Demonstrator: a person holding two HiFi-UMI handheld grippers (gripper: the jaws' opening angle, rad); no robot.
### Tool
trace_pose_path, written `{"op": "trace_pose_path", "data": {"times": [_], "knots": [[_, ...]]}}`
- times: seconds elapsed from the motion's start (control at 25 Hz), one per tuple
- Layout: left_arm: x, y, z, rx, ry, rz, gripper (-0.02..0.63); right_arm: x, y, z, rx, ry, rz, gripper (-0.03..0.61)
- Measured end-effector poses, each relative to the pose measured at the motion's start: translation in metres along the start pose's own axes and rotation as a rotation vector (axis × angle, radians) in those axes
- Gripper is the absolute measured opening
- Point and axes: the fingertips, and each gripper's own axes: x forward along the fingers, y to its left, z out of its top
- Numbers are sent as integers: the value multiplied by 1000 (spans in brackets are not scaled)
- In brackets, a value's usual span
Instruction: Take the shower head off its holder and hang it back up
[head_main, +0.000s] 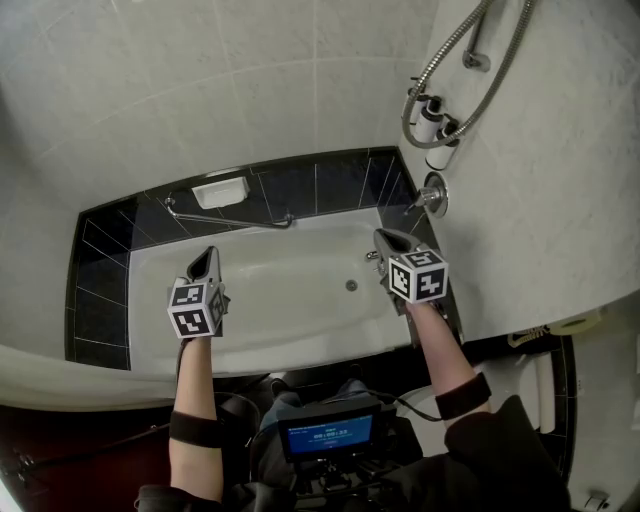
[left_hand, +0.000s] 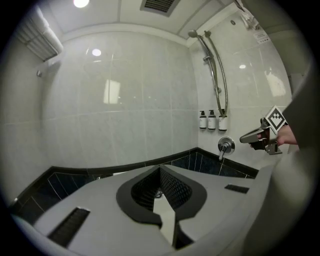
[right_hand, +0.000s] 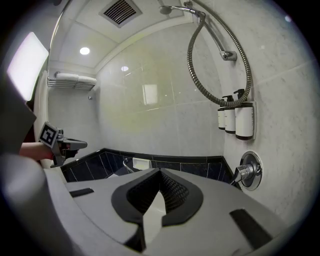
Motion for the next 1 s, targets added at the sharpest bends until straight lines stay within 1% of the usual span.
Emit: {"op": "trace_pose_path", "data": {"times": [0.12, 0.28, 0.48, 0.72, 1.0], "knots": [[-6, 0, -19, -23, 13, 2, 0, 3, 2, -2, -4, 3, 6, 18], [-16, 1, -32, -43, 14, -2, 0, 6, 7, -5, -4, 8, 14, 18], [-26, 1, -35, -39, -16, 16, 0, 7, 10, -10, -2, 15, 20, 18], [-31, 0, -42, -25, -2, 24, 0, 4, 11, -15, -3, 21, 23, 18], [-31, -9, -46, -20, 16, 9, 0, -2, 7, -19, -2, 23, 17, 18]]}}
